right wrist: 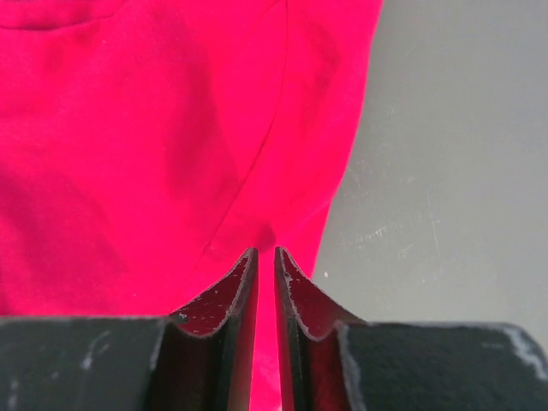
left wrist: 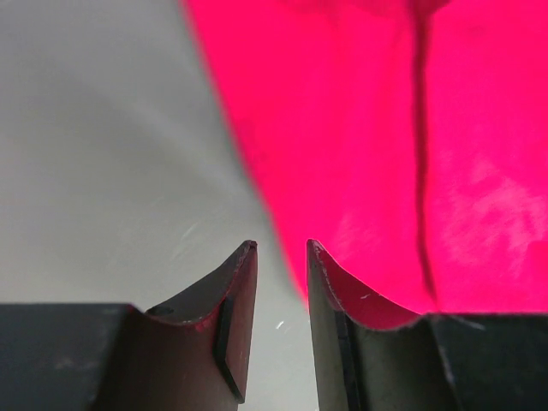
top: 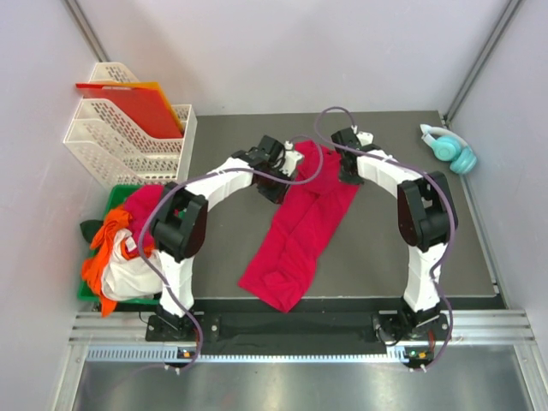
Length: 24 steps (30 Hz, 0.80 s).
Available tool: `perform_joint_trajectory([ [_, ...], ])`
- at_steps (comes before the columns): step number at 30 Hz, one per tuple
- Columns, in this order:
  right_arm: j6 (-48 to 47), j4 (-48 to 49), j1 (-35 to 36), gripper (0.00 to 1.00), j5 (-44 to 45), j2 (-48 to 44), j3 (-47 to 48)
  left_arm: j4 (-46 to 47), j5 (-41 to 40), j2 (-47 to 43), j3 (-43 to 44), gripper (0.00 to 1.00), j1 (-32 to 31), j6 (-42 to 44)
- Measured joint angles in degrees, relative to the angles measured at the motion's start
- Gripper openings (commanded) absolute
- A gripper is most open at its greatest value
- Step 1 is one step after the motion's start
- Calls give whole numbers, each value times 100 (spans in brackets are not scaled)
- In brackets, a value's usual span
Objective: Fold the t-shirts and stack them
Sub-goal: Fold the tshirt
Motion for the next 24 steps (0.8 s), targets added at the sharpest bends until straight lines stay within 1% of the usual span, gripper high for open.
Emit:
perform_joint_trajectory([
  [9,-59,-114,0,14,-22,398,234,131,96,553,463,36,-533,48],
  [14,-87,-175,-4,14,-46,557,356,160,81,984,815,35,-538,90],
  [20,-192,-562,-20,15,-83,988,1078,-181,-157,1705,1797,34,-452,63],
  [24,-304,-907,-28,17,-216,1467,1919,-299,-227,1871,2087,34,-334,-109],
])
